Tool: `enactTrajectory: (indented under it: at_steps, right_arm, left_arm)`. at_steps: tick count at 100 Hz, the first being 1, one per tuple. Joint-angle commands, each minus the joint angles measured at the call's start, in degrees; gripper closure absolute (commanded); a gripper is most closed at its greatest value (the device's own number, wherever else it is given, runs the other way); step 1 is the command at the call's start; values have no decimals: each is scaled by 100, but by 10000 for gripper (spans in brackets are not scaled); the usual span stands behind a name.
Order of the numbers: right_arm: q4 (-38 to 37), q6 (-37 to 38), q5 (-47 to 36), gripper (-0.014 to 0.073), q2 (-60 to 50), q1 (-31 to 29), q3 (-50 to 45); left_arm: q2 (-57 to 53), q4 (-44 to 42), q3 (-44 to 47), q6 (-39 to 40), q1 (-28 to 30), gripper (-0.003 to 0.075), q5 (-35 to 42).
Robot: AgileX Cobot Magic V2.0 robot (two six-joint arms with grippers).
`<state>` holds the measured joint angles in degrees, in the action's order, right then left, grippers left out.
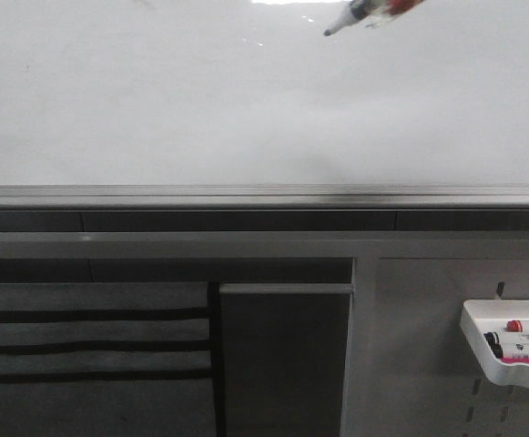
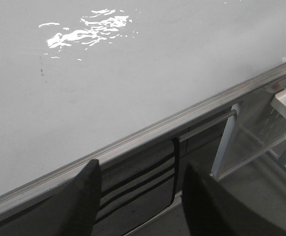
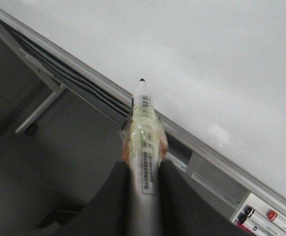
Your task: Write number 3 on whiteboard
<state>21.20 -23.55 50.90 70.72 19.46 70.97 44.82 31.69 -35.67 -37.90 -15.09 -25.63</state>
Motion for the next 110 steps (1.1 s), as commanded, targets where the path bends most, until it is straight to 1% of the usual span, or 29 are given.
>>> enactTrajectory:
  at_steps: [1,9,16,27,35,59,67,79,90,94,99,102,110]
  right_arm:
    - [101,-172,355,592,479,-22,867]
    - [91,-373,1131,592,990,-22,1559]
    - [91,-373,1487,592,1403,-22,2144]
    - [104,-373,1400,592,1890,-22,2801]
    - [117,-373,1228,592,2097,-22,2996]
    - [85,-373,566,592,2388,-22,2998]
    - [-227,-301,494,592,2428,-37,2998]
    - [-725,224,574,592,2401,-202,2998]
    - [-725,226,1127,592,2360,-315,2949]
    - [-648,192,1112,592,2360,-289,2826]
    - [-483,94,859,592,2370,-176,2577]
    - [-407,81,567,592,2385,-105,2459]
    - [-414,81,74,592,2438,98,2310]
  left_arm:
    - [0,153,-149,55,4,370,370]
    - [0,153,-149,55,4,370,370]
    - [0,153,-149,55,4,370,370]
    - [0,153,-149,55,4,370,370]
    - [0,153,-149,55,4,370,370]
    - [0,153,-149,55,4,370,370]
    - [0,153,-149,55,4,370,370]
    - [0,142,-149,55,4,371,370]
    - [0,133,-149,55,4,371,370]
    - [0,133,-149,55,4,371,380]
    - [0,133,-149,55,4,371,380]
    - [0,133,-149,55,4,371,380]
    - [0,133,-149,55,4,371,380]
